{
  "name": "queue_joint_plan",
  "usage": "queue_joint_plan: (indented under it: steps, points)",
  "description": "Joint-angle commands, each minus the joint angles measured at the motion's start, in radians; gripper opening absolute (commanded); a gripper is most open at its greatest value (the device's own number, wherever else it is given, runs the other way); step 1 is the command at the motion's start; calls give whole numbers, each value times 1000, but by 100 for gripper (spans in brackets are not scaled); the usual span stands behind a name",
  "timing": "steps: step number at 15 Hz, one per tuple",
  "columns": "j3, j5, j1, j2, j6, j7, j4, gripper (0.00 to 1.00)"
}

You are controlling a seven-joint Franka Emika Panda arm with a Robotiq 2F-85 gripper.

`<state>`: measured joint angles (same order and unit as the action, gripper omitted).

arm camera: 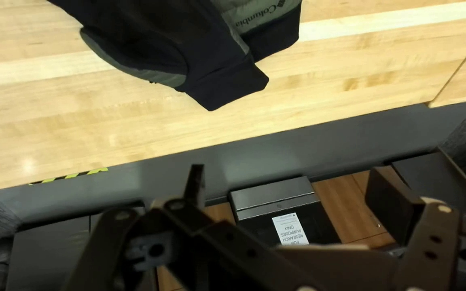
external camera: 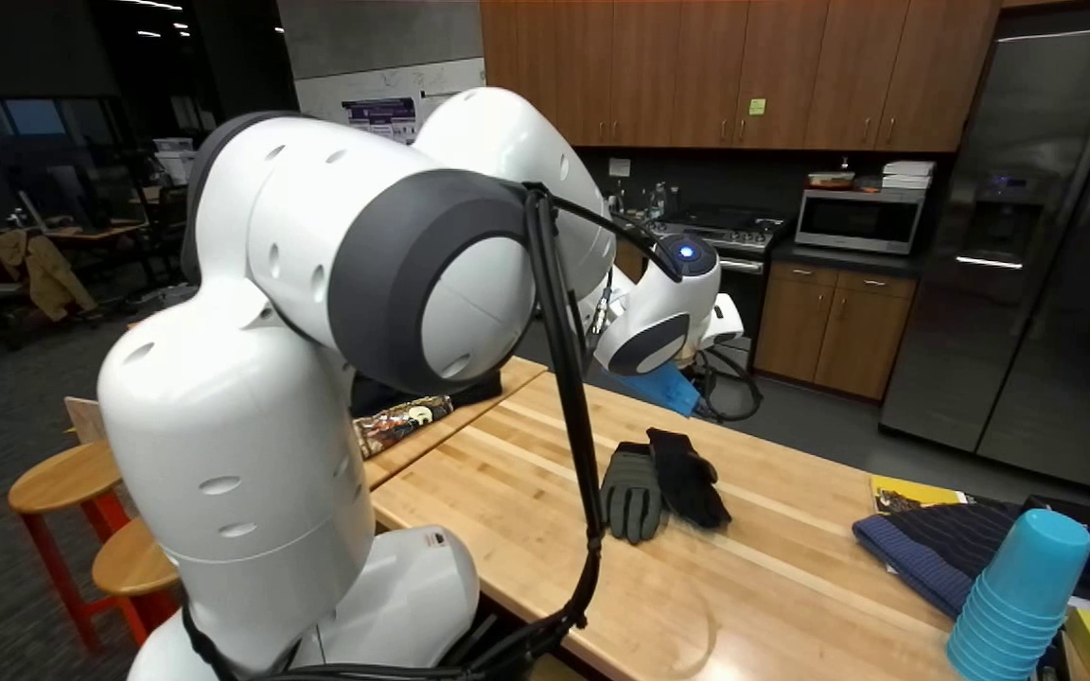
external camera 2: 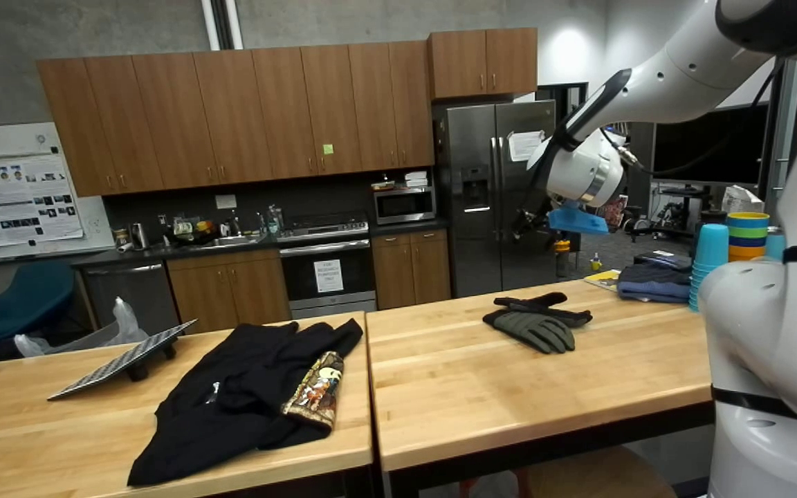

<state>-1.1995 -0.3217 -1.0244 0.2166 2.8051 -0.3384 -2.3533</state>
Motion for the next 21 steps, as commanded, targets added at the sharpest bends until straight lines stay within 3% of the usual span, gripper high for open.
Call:
queue_joint_plan:
  steps: [1, 7, 10, 11, 16, 21]
  points:
    - [-72, -82, -70, -72, -74, 39, 55, 100]
    - [-159, -182, -165, -114, -222, 52, 114, 100]
    - [-161, -193, -195, -106, -155, 8, 109, 100]
    - [-143, -170, -169, -83, -174, 31, 95, 100]
    - [-138, -173, -181, -80, -154, 36, 92, 100]
    - [-176, -301, -203, -121, -89, 159, 136, 100]
